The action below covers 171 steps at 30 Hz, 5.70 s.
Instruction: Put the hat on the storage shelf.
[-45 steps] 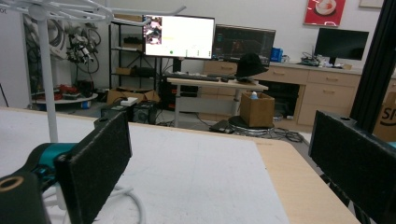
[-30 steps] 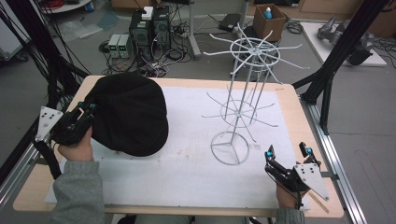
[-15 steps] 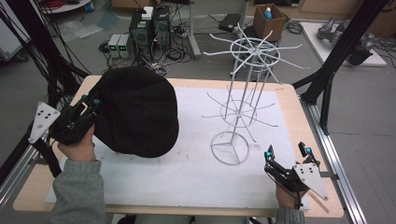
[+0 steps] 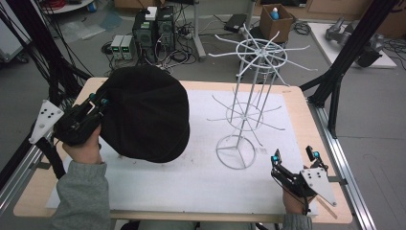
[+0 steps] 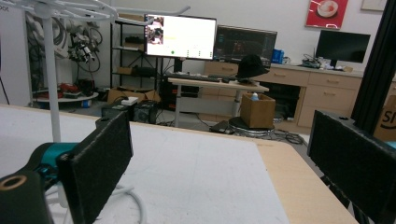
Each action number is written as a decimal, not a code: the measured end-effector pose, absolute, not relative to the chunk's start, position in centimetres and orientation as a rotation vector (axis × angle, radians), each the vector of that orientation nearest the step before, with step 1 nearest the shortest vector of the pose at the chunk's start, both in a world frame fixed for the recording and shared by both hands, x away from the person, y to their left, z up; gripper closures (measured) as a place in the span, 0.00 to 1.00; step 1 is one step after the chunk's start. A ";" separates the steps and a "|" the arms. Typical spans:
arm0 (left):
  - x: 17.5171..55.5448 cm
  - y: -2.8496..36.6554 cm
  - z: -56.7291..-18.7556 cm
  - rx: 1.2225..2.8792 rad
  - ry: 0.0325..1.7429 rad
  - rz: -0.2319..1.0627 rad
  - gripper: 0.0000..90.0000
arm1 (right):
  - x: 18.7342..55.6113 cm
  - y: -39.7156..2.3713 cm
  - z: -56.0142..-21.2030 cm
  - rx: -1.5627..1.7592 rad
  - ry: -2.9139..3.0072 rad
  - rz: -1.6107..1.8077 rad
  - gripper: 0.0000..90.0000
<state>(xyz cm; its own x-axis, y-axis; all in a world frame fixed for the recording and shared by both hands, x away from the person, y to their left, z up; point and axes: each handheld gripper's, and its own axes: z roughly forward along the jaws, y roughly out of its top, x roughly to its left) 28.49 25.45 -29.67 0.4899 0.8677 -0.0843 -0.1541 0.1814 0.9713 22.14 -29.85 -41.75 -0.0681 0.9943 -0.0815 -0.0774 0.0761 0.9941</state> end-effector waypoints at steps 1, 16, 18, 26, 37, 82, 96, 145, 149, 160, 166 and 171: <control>28.5 25.4 -29.5 1.164 0.764 0.831 0.85 | 22.1 -29.9 -41.7 1.062 1.242 1.237 0.06; 28.9 24.5 -27.4 1.134 0.633 0.773 0.85 | 22.2 -29.8 -41.8 1.057 1.245 1.237 0.06; 29.2 24.5 -27.4 1.120 0.632 0.755 0.85 | 22.2 -29.9 -41.8 1.054 1.250 1.234 0.06; 30.6 24.1 -26.7 1.117 0.590 0.723 0.85 | 22.2 -29.9 -41.8 1.053 1.251 1.233 0.06; 31.7 24.8 -26.1 1.067 0.514 0.630 0.85 | 22.2 -29.8 -41.8 1.054 1.254 1.230 0.06; 34.8 21.8 -23.0 1.007 0.392 0.441 0.85 | 22.1 -29.9 -41.8 1.056 1.245 1.238 0.06; 35.2 20.8 -21.3 0.987 0.377 0.400 0.85 | 22.1 -30.0 -41.7 1.056 1.237 1.246 0.06; 39.1 17.0 -25.5 1.050 0.454 0.262 0.81 | 21.9 -30.2 -41.7 1.045 1.230 1.238 0.06; 39.2 16.8 -25.7 1.060 0.471 0.275 0.77 | 21.9 -30.2 -41.7 1.042 1.226 1.241 0.06; 39.3 16.3 -26.3 1.068 0.480 0.278 0.72 | 21.9 -30.2 -41.7 1.045 1.225 1.242 0.06; 39.3 16.4 -26.3 1.068 0.497 0.282 0.69 | 21.8 -30.2 -41.7 1.048 1.223 1.243 0.06; 39.4 16.1 -26.6 1.072 0.507 0.283 0.63 | 21.8 -30.2 -41.7 1.042 1.221 1.241 0.06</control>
